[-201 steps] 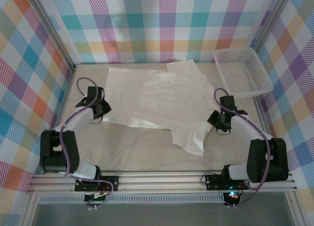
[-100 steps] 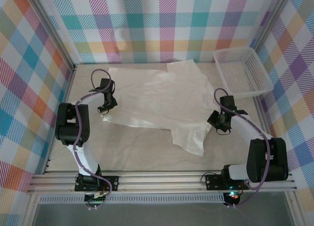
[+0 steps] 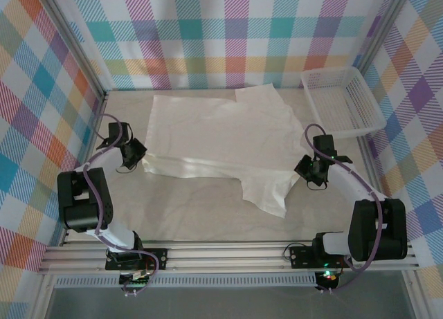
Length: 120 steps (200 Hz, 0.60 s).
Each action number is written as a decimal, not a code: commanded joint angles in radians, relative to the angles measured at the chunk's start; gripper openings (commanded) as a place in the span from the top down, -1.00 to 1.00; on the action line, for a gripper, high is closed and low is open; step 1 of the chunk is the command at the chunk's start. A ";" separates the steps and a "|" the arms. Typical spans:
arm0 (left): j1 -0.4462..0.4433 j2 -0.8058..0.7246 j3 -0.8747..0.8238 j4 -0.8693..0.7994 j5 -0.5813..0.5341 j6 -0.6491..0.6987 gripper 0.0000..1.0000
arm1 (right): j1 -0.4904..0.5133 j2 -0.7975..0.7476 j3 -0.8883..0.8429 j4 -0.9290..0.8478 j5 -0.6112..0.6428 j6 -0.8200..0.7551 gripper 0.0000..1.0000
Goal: Fold the inside-out t-shirt
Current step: Smooth out the T-shirt at the center of the table, then fold the T-shirt at the center of the table.
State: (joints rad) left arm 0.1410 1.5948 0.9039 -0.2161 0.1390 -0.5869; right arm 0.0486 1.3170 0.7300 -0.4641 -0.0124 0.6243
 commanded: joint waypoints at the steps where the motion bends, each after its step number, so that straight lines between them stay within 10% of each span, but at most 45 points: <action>1: 0.011 -0.041 -0.056 0.116 0.188 -0.081 0.72 | -0.009 0.009 -0.001 -0.006 -0.015 0.014 1.00; 52: 0.023 -0.179 -0.108 0.023 0.059 -0.099 0.47 | -0.010 -0.065 -0.006 -0.016 -0.041 -0.017 0.75; 120: 0.023 0.034 0.045 0.000 0.016 -0.026 0.20 | -0.012 0.031 0.006 0.052 -0.033 -0.007 0.33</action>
State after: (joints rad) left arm 0.1528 1.5551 0.9001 -0.2092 0.1619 -0.6453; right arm 0.0441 1.2892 0.7296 -0.4442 -0.0265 0.6159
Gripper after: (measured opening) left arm 0.395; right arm 0.327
